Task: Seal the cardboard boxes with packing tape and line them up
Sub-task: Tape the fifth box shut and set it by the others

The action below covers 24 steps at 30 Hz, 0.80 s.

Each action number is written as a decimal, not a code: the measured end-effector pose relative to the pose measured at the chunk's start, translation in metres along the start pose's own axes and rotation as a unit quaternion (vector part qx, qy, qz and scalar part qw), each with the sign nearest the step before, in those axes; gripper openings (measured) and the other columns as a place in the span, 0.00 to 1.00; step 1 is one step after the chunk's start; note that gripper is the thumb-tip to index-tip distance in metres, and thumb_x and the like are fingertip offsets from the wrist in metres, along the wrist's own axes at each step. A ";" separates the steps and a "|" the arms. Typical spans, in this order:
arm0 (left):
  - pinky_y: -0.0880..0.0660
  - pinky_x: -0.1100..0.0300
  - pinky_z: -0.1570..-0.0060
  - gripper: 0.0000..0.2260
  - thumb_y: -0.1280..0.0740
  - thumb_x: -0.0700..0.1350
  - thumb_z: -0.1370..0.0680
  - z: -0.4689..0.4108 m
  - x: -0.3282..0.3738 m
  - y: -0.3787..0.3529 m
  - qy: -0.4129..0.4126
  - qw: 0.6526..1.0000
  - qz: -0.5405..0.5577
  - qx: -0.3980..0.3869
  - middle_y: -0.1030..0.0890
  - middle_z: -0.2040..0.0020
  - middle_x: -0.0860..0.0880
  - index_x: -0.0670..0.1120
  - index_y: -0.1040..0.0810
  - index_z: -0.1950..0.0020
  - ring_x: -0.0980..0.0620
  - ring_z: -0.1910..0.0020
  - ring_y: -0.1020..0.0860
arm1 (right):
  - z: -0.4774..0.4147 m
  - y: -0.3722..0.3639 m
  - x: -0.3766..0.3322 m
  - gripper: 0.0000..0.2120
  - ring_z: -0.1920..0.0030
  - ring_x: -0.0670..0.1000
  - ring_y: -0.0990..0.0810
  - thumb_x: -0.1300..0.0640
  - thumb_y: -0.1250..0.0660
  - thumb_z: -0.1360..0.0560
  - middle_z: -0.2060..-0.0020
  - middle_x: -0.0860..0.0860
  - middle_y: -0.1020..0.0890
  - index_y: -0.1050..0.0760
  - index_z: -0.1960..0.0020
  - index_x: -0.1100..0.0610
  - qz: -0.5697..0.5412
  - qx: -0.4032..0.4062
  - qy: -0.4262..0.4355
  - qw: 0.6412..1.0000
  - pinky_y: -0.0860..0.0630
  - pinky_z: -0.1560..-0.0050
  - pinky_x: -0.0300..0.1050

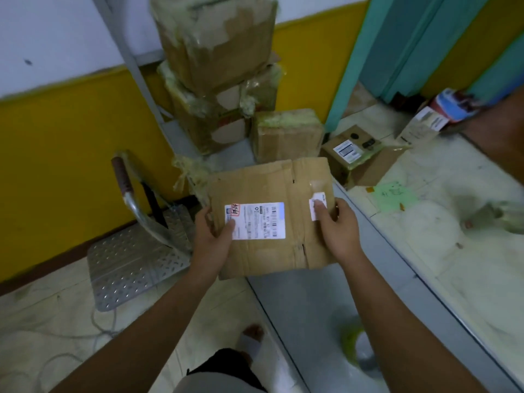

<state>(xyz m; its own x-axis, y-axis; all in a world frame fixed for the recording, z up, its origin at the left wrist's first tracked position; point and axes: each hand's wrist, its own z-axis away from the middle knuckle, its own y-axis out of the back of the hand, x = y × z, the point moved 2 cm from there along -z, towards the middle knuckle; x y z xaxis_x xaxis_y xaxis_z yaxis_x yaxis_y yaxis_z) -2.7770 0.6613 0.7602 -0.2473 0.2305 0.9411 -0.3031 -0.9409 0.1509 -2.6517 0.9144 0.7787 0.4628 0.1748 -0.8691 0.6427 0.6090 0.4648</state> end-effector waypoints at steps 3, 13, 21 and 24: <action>0.17 0.52 0.47 0.23 0.28 0.51 0.17 0.022 0.023 -0.038 0.002 0.996 0.038 -0.077 0.13 0.42 0.56 0.62 0.34 0.27 0.56 0.46 0.13 | 0.042 0.061 0.000 0.19 0.50 0.37 0.18 0.36 0.35 0.20 0.49 0.40 0.17 0.23 0.37 0.48 -0.040 0.074 0.004 0.996 0.28 0.55 0.35; 0.21 0.51 0.35 0.24 0.28 0.59 0.23 0.169 0.069 -0.233 -0.109 0.910 0.026 -0.400 0.15 0.37 0.58 0.57 0.24 0.28 0.57 0.38 0.16 | 0.222 0.253 0.045 0.31 0.41 0.38 0.18 0.31 0.36 0.25 0.39 0.38 0.17 0.27 0.27 0.45 -0.137 0.261 0.007 0.956 0.22 0.48 0.29; 0.26 0.40 0.28 0.31 0.23 0.61 0.29 0.250 0.029 -0.282 -0.013 0.847 0.051 -0.529 0.16 0.32 0.50 0.54 0.25 0.28 0.47 0.32 0.19 | 0.328 0.310 0.119 0.37 0.27 0.24 0.41 0.38 0.36 0.18 0.24 0.23 0.43 0.53 0.16 0.34 -0.137 0.276 -0.061 0.949 0.38 0.22 0.44; 0.22 0.47 0.34 0.37 0.19 0.68 0.34 0.258 0.017 -0.284 -0.009 0.832 0.015 -0.554 0.15 0.35 0.51 0.54 0.23 0.30 0.48 0.34 0.17 | 0.336 0.311 0.130 0.33 0.20 0.39 0.40 0.44 0.40 0.18 0.19 0.35 0.39 0.49 0.16 0.36 -0.130 0.269 -0.083 0.951 0.39 0.20 0.55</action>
<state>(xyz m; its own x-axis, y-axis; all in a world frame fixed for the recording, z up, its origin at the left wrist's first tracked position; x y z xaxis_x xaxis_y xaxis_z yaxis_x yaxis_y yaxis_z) -2.4574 0.8686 0.8118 -0.2589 0.1970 0.9456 -0.9623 -0.1371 -0.2349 -2.1860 0.8665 0.8674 0.3058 -0.0790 -0.9488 0.9475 0.1228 0.2952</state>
